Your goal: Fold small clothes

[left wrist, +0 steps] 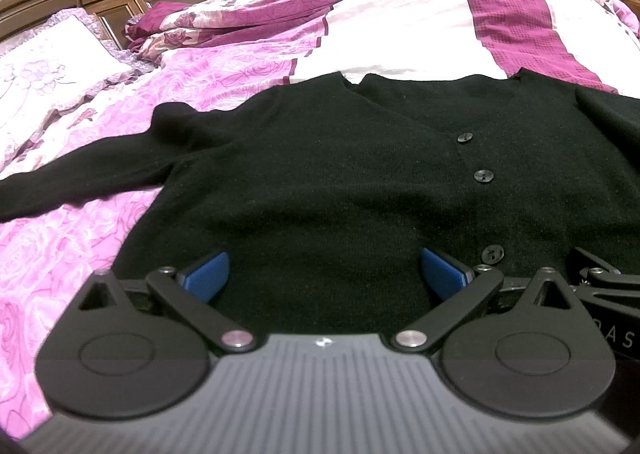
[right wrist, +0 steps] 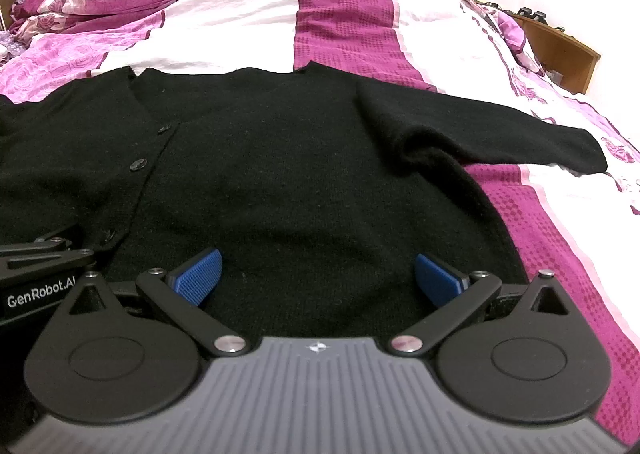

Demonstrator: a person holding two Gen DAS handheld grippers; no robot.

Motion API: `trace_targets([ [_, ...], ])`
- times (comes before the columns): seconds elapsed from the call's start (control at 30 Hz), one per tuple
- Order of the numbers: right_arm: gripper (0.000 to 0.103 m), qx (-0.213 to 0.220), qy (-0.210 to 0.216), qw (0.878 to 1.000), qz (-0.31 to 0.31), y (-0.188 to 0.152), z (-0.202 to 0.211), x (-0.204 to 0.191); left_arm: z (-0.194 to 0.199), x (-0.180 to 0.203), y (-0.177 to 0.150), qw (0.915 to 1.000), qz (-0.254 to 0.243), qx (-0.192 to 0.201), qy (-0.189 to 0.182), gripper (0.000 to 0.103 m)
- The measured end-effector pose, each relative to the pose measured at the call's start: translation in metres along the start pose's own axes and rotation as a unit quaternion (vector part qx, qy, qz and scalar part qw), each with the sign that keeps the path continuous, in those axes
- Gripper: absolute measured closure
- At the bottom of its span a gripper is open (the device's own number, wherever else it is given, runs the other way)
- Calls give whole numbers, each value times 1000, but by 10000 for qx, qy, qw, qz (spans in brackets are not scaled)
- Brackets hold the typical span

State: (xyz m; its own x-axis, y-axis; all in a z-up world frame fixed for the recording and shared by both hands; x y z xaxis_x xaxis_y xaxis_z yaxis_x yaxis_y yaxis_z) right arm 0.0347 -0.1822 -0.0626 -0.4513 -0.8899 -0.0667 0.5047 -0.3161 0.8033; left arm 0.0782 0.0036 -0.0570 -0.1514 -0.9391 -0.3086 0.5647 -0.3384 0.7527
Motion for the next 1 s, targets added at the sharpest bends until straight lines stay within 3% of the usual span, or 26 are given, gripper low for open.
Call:
trace_targets([
  [1.0, 0, -61, -4, 10000, -39, 1, 0, 1, 1, 0, 0, 10000, 48, 2, -46, 0],
])
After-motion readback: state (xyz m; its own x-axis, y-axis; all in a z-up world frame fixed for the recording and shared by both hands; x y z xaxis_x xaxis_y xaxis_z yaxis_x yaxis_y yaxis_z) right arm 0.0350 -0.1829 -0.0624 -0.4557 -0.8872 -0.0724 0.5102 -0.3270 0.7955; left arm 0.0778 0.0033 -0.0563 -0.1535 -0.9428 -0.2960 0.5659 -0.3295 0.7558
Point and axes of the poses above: each gripper's, at about its wrist camera, not at the fingertips, and z roughly against the way its jaws point, x to its right, y to its top, the point moved 10 cm from there along -z, roughly the way its jaws point, and after that the axes turned 13 degrees about -z, right-handed, at the moved point
